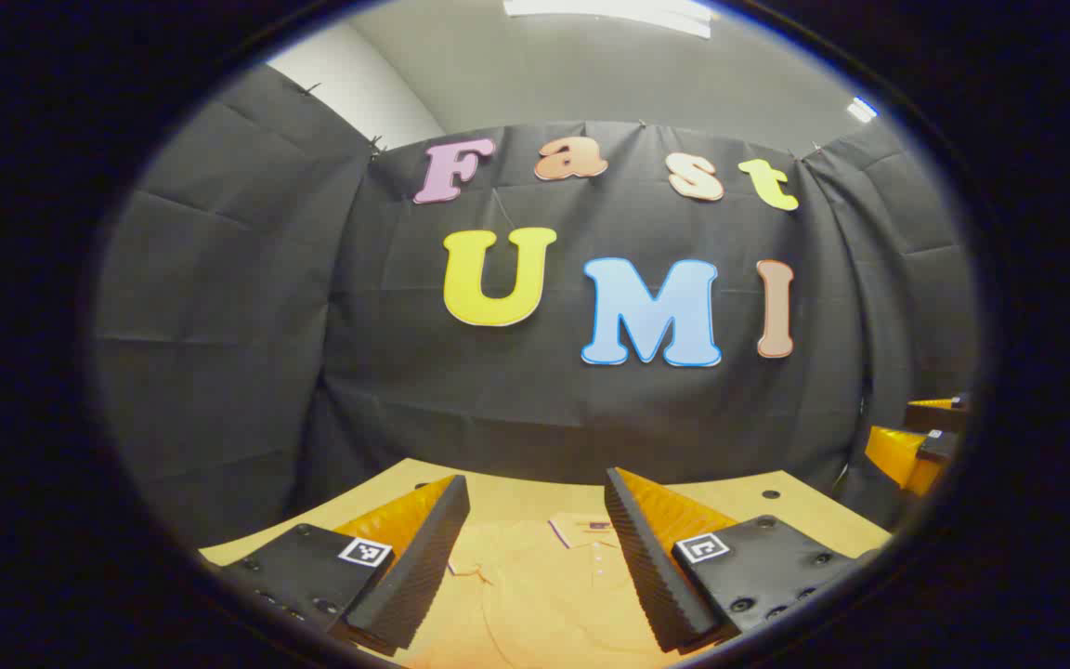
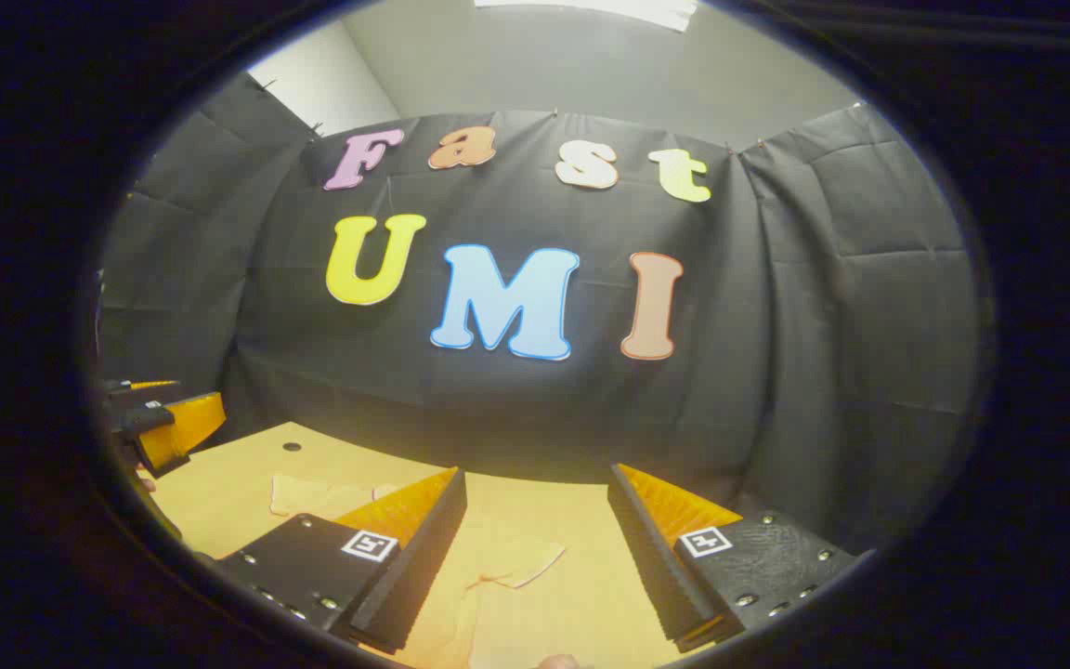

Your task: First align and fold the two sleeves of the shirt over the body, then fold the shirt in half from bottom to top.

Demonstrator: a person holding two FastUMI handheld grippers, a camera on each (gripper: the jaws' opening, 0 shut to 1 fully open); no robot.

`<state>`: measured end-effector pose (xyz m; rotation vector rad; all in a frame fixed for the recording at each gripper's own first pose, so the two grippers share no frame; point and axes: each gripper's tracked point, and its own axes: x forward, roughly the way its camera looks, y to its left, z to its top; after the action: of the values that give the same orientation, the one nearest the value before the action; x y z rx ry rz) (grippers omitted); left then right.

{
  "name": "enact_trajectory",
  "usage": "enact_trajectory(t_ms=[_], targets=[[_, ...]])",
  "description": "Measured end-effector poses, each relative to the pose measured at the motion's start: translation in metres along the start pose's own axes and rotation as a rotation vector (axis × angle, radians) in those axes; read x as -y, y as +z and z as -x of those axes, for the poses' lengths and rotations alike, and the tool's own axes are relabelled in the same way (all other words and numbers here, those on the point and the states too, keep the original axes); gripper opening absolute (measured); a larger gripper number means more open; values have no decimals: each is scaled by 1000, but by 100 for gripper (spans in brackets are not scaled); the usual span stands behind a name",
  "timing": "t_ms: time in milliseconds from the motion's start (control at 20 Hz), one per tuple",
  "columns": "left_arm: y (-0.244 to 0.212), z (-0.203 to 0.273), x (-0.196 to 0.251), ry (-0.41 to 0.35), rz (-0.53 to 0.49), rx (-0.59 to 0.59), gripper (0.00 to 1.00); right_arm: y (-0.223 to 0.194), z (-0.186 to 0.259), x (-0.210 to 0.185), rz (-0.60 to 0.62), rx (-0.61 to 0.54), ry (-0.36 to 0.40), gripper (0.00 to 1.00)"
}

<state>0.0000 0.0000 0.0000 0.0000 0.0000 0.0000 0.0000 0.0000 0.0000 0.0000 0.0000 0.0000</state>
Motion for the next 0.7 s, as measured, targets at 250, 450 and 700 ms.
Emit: enact_trajectory(t_ms=[250, 450, 700], targets=[[8, -27, -7, 9, -58, 13, 94, -8, -30, -19, -20, -43, 50, 95], [10, -45, -3, -48, -106, -3, 94, -7, -40, -26, -48, -70, -3, 93], [13, -58, 1, -109, -83, 9, 94, -13, -42, -41, -37, -96, -16, 95]])
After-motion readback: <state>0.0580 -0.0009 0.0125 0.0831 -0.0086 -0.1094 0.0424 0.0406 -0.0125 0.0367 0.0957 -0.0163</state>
